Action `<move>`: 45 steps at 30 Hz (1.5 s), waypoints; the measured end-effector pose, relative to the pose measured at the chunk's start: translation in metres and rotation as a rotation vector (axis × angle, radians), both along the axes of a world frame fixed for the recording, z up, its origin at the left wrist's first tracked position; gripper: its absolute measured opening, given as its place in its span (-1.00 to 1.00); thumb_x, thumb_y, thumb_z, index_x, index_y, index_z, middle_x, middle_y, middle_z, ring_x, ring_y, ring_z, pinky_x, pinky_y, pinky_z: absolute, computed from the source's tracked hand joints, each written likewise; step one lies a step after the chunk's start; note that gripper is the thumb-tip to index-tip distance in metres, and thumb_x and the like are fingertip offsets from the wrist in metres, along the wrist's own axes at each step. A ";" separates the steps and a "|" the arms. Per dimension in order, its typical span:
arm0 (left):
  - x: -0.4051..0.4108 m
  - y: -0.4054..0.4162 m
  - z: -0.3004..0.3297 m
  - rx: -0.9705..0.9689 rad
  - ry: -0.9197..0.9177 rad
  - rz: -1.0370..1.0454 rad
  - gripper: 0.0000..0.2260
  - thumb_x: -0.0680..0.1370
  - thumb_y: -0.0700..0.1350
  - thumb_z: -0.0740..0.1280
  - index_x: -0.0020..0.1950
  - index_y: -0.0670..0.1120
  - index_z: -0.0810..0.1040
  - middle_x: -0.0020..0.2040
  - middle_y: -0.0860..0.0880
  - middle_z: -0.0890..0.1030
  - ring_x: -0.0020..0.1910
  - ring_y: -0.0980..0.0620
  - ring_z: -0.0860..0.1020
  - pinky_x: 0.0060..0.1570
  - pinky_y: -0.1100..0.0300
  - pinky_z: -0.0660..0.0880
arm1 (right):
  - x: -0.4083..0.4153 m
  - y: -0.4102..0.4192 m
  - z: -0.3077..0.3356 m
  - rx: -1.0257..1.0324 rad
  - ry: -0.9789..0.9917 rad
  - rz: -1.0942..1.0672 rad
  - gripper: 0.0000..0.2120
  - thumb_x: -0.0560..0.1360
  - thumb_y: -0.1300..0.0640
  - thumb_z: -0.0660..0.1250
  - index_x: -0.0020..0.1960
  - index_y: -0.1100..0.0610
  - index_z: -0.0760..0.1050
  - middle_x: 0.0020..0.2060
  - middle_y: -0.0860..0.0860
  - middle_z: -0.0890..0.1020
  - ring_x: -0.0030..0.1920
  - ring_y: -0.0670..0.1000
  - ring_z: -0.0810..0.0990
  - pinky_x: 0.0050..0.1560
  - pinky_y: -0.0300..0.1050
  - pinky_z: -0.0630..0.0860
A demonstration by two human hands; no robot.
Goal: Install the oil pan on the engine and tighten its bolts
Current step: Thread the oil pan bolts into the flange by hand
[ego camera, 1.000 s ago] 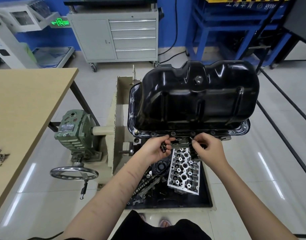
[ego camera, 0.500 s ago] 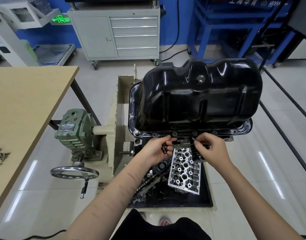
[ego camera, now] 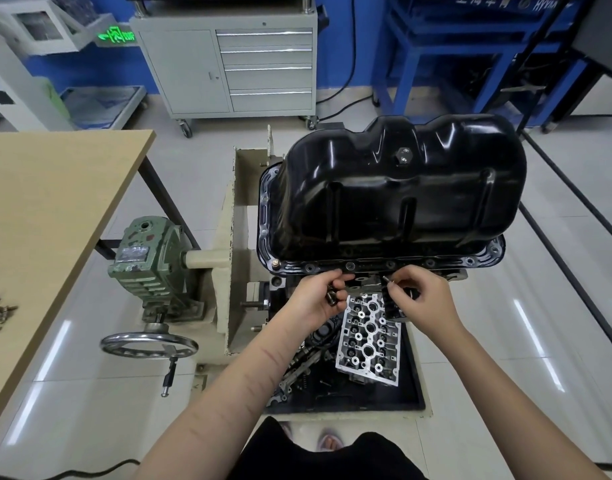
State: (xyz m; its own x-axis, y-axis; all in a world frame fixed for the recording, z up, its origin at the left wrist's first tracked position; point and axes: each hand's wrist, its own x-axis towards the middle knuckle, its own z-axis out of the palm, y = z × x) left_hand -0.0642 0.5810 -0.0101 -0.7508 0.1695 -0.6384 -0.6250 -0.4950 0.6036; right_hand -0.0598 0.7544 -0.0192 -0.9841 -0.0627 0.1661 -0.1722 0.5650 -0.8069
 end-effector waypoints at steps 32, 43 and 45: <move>-0.002 -0.002 0.002 0.002 0.006 -0.029 -0.80 0.60 -0.21 0.14 -0.11 -0.27 0.49 -0.60 0.09 0.35 -0.64 0.18 0.32 -0.61 0.38 0.27 | -0.003 -0.032 0.041 0.055 0.158 0.170 -0.88 0.34 0.37 0.40 -0.15 0.23 0.56 -0.34 -0.14 0.55 -0.30 -0.19 0.56 -0.20 -0.42 0.49; -0.003 -0.003 0.001 -0.069 0.021 -0.027 -0.74 0.56 -0.34 0.08 -0.30 -0.17 0.38 -0.59 0.02 0.40 -0.62 0.15 0.35 -0.55 0.34 0.32 | -0.009 -0.071 0.044 0.573 0.172 0.294 -0.78 0.47 0.21 0.24 0.10 0.16 0.51 -0.11 0.06 0.58 0.00 0.07 0.50 -0.11 -0.04 0.47; -0.002 -0.002 0.001 -0.074 0.021 -0.027 -0.75 0.57 -0.32 0.08 -0.27 -0.18 0.41 -0.53 -0.01 0.42 -0.58 0.13 0.36 -0.40 0.25 0.33 | -0.013 -0.073 0.046 0.620 0.138 0.358 -0.75 0.49 0.22 0.20 0.13 0.14 0.51 -0.05 0.05 0.57 0.06 0.06 0.48 -0.06 -0.04 0.46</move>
